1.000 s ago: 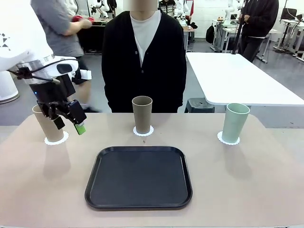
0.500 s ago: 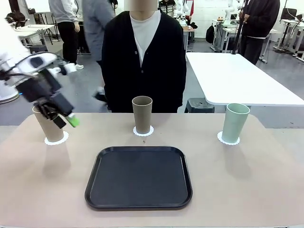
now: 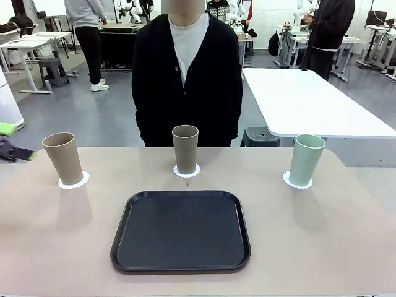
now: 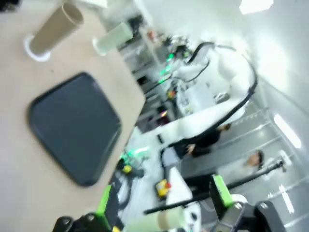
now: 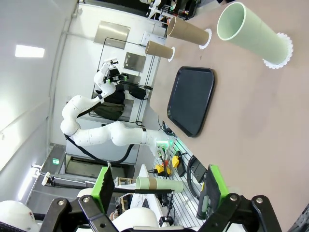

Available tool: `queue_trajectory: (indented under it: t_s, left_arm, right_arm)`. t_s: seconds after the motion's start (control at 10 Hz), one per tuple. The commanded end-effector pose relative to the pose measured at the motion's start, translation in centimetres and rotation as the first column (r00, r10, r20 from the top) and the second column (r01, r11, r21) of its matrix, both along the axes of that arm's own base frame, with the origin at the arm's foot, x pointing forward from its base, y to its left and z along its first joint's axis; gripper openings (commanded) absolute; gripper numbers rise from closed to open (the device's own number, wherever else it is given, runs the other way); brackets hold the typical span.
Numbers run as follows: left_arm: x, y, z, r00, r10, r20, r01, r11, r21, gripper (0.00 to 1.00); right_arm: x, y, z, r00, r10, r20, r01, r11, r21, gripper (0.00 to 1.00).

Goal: Place coasters on the table and set cups on them.
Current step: Take one Reusable plastic cup from the Flat Tray and place it on a coaster set by the human.

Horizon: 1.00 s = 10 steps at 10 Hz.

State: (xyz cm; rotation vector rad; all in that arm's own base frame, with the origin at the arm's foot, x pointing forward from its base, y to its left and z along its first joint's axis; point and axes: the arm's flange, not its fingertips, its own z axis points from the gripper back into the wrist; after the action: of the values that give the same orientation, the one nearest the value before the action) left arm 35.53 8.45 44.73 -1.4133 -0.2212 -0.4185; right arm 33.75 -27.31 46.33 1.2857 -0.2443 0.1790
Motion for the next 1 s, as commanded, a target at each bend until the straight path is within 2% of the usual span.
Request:
queue_trajectory:
  t_s: [0.0,0.2,0.4,0.7,0.8,0.9]
  left_arm:
    - [-0.4,4.0,-1.0,0.981,0.168,-0.098,-0.17,0.985,-0.013,1.0]
    - [-1.1,6.9,-1.9,0.936,0.294,-0.194,-0.281,0.956,0.089,1.0]
    - [-0.9,8.6,-1.2,0.899,0.36,-0.249,-0.334,0.932,0.142,1.0]
    - [-0.1,9.9,0.0,0.872,0.402,-0.278,-0.381,0.915,0.129,1.0]
    - [-0.2,10.0,0.0,0.872,0.401,-0.283,-0.379,0.916,0.129,1.0]
    - [0.5,7.4,0.9,0.88,0.385,-0.277,-0.361,0.923,0.135,1.0]
  right_arm:
    - [0.0,0.0,0.1,1.0,-0.001,-0.002,0.001,1.0,0.003,1.0]
    - [0.0,0.0,0.1,1.0,-0.001,-0.002,0.001,1.0,0.003,1.0]
    - [0.0,0.0,0.1,1.0,-0.001,-0.002,0.001,1.0,0.003,1.0]
    - [0.0,0.0,0.1,1.0,-0.001,-0.002,0.001,1.0,0.003,1.0]
    - [0.0,0.0,0.1,1.0,-0.001,-0.002,0.001,1.0,0.003,1.0]
    - [0.0,0.0,0.1,1.0,-0.001,-0.002,0.001,1.0,0.003,1.0]
